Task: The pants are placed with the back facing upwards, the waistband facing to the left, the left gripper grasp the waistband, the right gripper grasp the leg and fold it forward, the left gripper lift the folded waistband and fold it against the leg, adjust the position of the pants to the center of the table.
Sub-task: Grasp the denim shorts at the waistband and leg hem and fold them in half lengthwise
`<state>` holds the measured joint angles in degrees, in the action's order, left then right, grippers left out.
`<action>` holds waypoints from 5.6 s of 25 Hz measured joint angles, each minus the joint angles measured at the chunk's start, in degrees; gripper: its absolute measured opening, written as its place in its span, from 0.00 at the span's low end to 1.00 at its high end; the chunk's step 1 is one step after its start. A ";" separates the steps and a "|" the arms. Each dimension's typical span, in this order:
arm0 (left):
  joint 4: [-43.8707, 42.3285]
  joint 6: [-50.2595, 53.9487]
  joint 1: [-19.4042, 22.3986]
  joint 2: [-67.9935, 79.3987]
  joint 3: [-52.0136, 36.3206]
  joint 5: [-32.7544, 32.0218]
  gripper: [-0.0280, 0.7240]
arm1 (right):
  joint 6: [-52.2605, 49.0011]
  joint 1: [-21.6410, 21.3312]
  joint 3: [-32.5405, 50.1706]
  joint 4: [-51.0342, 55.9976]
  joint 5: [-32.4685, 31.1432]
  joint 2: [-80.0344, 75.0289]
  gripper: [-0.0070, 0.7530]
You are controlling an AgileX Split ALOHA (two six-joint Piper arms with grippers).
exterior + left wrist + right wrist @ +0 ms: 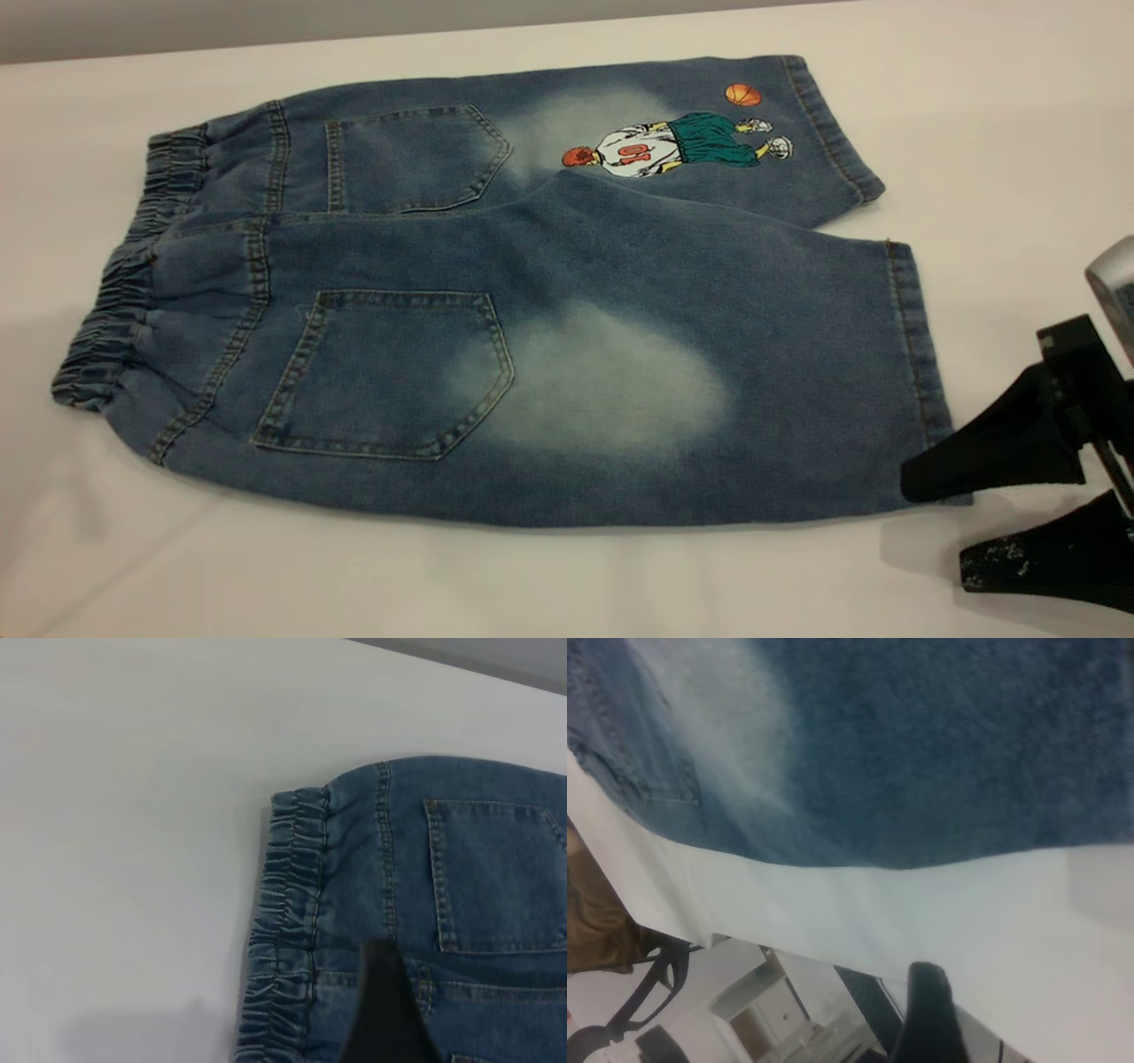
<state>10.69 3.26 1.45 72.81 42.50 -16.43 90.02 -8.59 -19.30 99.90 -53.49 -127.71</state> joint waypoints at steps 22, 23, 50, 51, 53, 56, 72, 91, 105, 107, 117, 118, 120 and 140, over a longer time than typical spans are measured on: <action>0.00 0.00 0.00 0.00 0.00 0.13 0.61 | -0.06 0.00 -10.79 0.57 -3.14 -3.21 0.58; 0.00 0.00 0.00 0.00 0.00 0.13 0.61 | -0.06 0.00 -10.90 0.63 -4.14 -3.21 0.59; 0.32 0.11 0.00 0.00 0.00 -0.02 0.61 | -0.06 0.05 -10.85 -0.10 -1.50 -3.13 0.36; 0.39 0.11 0.00 0.00 0.00 -0.02 0.61 | -0.06 0.05 -10.85 -0.10 -1.50 -3.13 0.29; 0.45 0.17 0.00 0.00 0.00 -0.02 0.61 | -0.06 0.05 -10.85 -0.05 -1.58 -3.13 0.18; 0.45 0.17 0.00 0.00 0.00 -0.02 0.61 | -0.06 0.05 -10.85 -0.26 -3.03 -2.92 0.05; 1.49 0.22 0.00 1.27 0.00 -5.28 0.61 | -0.06 0.77 -10.85 -5.71 0.90 13.63 0.02; -1.94 0.06 0.00 24.61 0.00 -9.08 0.61 | -1.29 9.31 -13.73 -7.83 7.38 20.36 0.02; -1.94 -9.61 0.00 36.11 0.00 -2.23 0.61 | -1.40 9.31 -13.73 -7.83 7.34 20.36 0.02; -1.94 -10.60 0.00 36.77 0.00 -2.31 0.61 | -1.44 9.31 -13.73 -7.78 7.34 20.36 0.02; -1.71 -10.61 0.00 40.14 0.00 0.26 0.61 | -1.47 9.31 -13.73 -7.78 7.34 20.36 0.02; -1.69 -10.55 0.00 40.43 0.00 0.42 0.61 | -1.47 9.31 -13.73 -7.78 7.34 20.36 0.02; -1.25 -10.55 0.00 40.61 0.00 0.42 0.61 | -1.47 9.31 -13.73 -7.78 7.34 20.36 0.02; 3.08 -10.32 0.00 40.74 -0.05 2.14 0.61 | -1.47 9.31 -13.73 -7.74 6.89 20.36 0.03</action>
<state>13.78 -7.06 1.45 113.55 42.44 -14.28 88.55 0.72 -33.03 92.16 -46.59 -107.35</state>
